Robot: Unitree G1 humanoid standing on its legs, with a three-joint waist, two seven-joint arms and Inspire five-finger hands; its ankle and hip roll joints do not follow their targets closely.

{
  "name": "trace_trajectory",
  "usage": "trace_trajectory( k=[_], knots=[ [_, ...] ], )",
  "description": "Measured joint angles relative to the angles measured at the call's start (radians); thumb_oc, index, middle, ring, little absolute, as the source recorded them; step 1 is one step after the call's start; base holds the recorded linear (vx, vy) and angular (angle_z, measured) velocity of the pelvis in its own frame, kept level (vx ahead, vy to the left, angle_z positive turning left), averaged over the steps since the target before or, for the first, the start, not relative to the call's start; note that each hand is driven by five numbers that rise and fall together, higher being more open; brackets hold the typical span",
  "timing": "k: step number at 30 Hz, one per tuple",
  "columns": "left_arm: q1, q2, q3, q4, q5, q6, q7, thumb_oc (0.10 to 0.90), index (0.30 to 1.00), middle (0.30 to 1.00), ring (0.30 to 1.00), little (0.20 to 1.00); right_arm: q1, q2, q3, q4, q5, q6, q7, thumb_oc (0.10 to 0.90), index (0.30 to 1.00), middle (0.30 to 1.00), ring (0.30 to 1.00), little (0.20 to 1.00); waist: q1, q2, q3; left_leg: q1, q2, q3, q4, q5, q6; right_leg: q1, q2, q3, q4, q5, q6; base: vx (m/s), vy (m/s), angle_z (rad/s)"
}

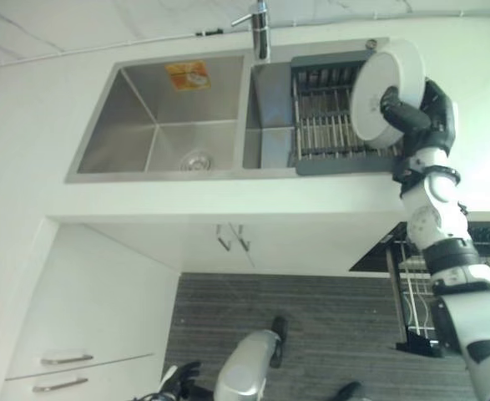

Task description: Place the dishes in the dishwasher.

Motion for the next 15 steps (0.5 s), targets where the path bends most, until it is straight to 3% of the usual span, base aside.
trace_trajectory(
  k=[8, 15],
  knots=[
    [-0.002, 0.0, -0.004, 0.0, 0.004, 0.001, 0.001, 0.8, 0.9, 0.9, 0.9, 0.9, -0.01, -0.005, 0.03, 0.01, -0.148, -0.007, -0.11, 0.4, 0.3, 0.3, 0.3, 0.3, 0.003, -0.009, 0.005, 0.002, 0.002, -0.014, -0.002, -0.001, -0.011, 0.01, 0.003, -0.002, -0.01, -0.001, 0.006, -0.05, -0.041, 0.05],
    [-0.005, -0.002, -0.009, -0.001, 0.038, 0.008, 0.007, 0.8, 0.9, 0.9, 0.9, 0.9, 0.011, 0.069, 0.051, -0.052, -0.205, -0.097, -0.233, 0.4, 0.3, 0.3, 0.3, 0.3, -0.013, -0.015, 0.004, 0.013, 0.022, 0.006, 0.0, 0.002, -0.009, 0.012, 0.015, 0.011, -0.019, 0.003, 0.011, -0.07, -0.086, -0.08]
  ],
)
